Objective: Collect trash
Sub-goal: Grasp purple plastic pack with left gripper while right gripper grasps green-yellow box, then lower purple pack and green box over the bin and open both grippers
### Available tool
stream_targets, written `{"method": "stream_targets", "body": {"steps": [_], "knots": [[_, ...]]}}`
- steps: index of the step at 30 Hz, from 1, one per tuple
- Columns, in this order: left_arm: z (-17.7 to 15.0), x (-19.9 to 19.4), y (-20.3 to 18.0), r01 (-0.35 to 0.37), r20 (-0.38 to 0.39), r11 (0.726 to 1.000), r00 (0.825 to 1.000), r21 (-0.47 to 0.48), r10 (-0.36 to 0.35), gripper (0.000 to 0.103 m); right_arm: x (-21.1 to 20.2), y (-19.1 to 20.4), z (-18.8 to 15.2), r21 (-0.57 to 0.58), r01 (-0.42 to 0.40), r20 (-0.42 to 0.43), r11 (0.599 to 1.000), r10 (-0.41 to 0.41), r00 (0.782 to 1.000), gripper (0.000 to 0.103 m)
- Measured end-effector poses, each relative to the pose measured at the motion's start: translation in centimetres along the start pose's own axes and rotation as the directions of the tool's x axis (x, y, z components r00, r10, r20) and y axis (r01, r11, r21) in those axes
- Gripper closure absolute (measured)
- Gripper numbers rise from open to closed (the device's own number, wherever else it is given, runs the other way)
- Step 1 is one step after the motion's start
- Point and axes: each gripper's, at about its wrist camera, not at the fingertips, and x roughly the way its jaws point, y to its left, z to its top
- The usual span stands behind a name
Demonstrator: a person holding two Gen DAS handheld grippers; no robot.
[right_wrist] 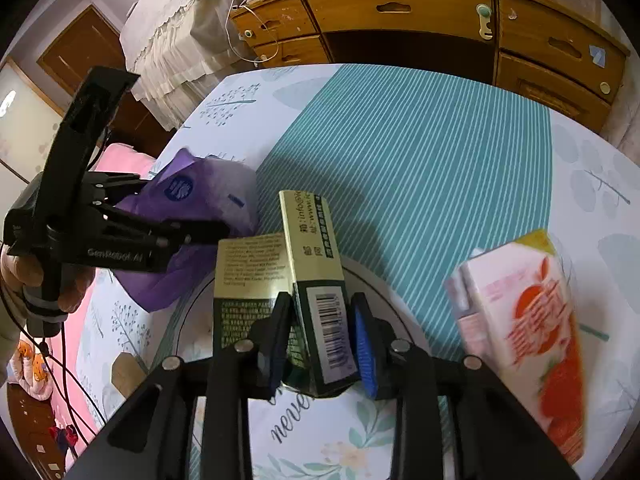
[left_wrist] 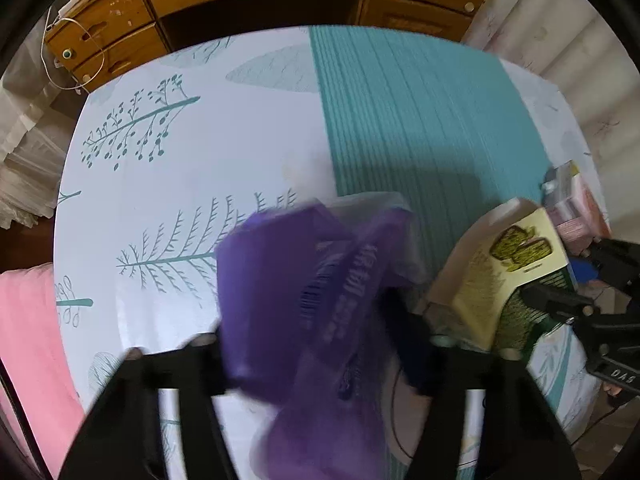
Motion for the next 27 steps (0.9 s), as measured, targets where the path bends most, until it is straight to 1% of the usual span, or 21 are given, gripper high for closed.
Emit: {"method": "stream_targets", "body": {"steps": [1,5,11,17,21,25,27], "knots": [[-0.2,-0.2,-0.1,0.000,0.001,1.000,1.000,-0.007,0.000,0.075,-0.2,0.1,-0.2,0.004,-0.002,0.003,1.000,0.002,1.000,0.077],[-1.0,-1.2,-0.7,-0.016,0.021,1.000,1.000,-0.027,0.016,0.085,-0.9,0.5,-1.2,0.027,-0.006,0.014,1.000,0.006,1.000,0.079],[-4.1,-3.8,-2.2,-0.011,0.052,0.999,0.999,-0.048,0.014,0.087,-3.3,1.1,-3.4,0.087,-0.021,0.056,0.996,0.017,0.998,0.080],[-8.4,-8.5,-3.9,0.047,0.113,0.997,0.993,-0.062,-0.040,0.087,-6.8,2.7,-7.3,0.148,-0.032,0.101,0.988,0.017,0.995,0.080],[-12.2,-12.3,-5.5,0.078,0.167,0.996,0.983,-0.030,-0.072,0.087,-9.1,4.6,-10.8,0.174,-0.022,0.121,0.985,0.000,0.993,0.080],[-17.0,-15.7,-6.4,0.159,0.200,0.987,0.968,-0.021,-0.152,0.087,-11.6,7.5,-14.7,0.208,-0.002,0.146,0.978,-0.029,0.989,0.080],[-20.2,-17.4,-7.1,0.151,0.224,0.988,0.963,0.008,-0.149,0.087,-12.9,9.2,-16.8,0.232,0.006,0.166,0.973,-0.046,0.985,0.080]]}}
